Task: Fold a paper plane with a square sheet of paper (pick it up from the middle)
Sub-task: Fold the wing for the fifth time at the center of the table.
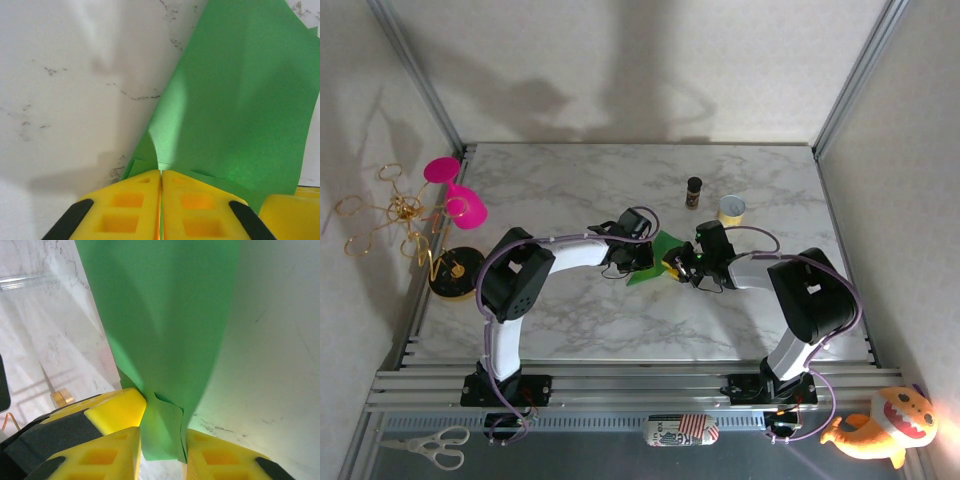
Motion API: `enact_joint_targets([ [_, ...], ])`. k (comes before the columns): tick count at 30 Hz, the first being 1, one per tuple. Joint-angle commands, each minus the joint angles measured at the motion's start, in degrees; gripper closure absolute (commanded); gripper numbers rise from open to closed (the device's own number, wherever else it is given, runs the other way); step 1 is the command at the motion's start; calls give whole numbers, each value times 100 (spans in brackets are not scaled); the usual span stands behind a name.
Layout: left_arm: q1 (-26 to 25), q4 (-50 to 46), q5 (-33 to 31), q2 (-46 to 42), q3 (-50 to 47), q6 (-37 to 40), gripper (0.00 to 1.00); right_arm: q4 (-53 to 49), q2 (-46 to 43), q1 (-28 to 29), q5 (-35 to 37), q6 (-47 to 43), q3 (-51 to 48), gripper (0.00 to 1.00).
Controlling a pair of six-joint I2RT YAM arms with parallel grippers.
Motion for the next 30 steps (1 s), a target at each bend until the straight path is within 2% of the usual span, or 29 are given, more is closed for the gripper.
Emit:
enact_joint_targets([
  [1,69,-18,53,-188,95,79,88,-153,95,40,1,-124,147,75],
  [8,160,138,44,-488,-45,156,85,-241,80,40,81,-221,185,90],
  [12,193,245,-163,-796,-237,425,79,-358,-34,31,193,-318,237,99],
  [15,166,277,-547,-1099,-438,975,73,-581,-156,31,290,-420,365,100],
  [23,-270,1051,-1308,-1681,-1199,2809,44,-1060,-365,-30,261,-453,621,100],
  [30,-707,2021,-1549,-1791,-1849,4168,38,-1281,-345,-95,115,-418,809,100],
])
